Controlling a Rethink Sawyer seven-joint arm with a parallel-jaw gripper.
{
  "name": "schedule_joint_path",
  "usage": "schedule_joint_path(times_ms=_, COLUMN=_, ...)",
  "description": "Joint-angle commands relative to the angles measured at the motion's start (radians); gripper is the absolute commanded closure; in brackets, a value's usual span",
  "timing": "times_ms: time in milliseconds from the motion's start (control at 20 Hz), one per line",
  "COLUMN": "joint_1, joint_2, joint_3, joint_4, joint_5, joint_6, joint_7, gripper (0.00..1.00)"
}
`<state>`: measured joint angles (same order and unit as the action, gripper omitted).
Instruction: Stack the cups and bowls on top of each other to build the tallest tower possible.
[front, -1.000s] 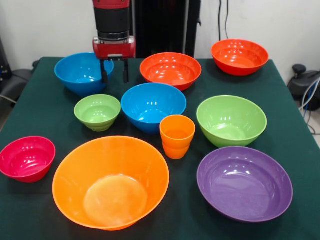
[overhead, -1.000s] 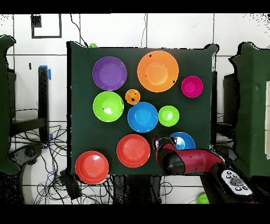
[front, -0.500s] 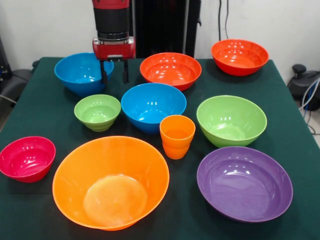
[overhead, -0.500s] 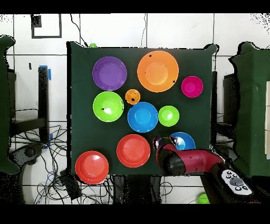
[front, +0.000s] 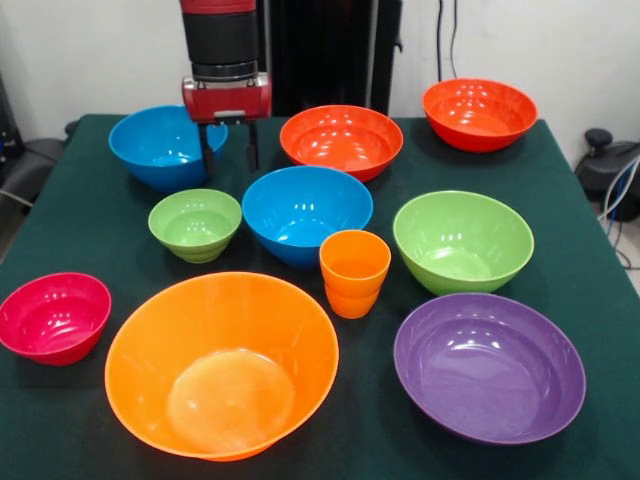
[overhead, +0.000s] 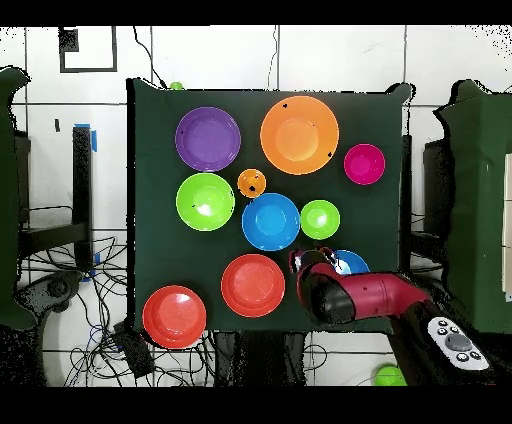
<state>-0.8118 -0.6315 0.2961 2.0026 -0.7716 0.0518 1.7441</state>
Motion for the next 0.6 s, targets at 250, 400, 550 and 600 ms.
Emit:
schedule_joint_path(times_ms=250, joint_1=-0.064, joint_2=-0.016, joint_3=0.225, joint_4=-0.054, joint_5=-0.032, joint_6=0.202, joint_7=-0.163, gripper=0.00)
schedule_joint_path(times_ms=400, joint_1=-0.063, joint_2=-0.028, joint_3=0.226, joint_4=-0.050, joint_5=-0.023, joint_6=0.250, joint_7=-0.166, gripper=0.00)
schedule_joint_path(times_ms=550, joint_1=-0.086, joint_2=-0.044, joint_3=0.260, joint_4=-0.044, joint_5=0.003, joint_6=0.294, joint_7=-0.169, gripper=0.00)
schedule_joint_path(times_ms=600, joint_1=-0.092, joint_2=-0.045, joint_3=0.269, joint_4=-0.048, joint_5=0.001, joint_6=0.290, joint_7=-0.164, gripper=0.00)
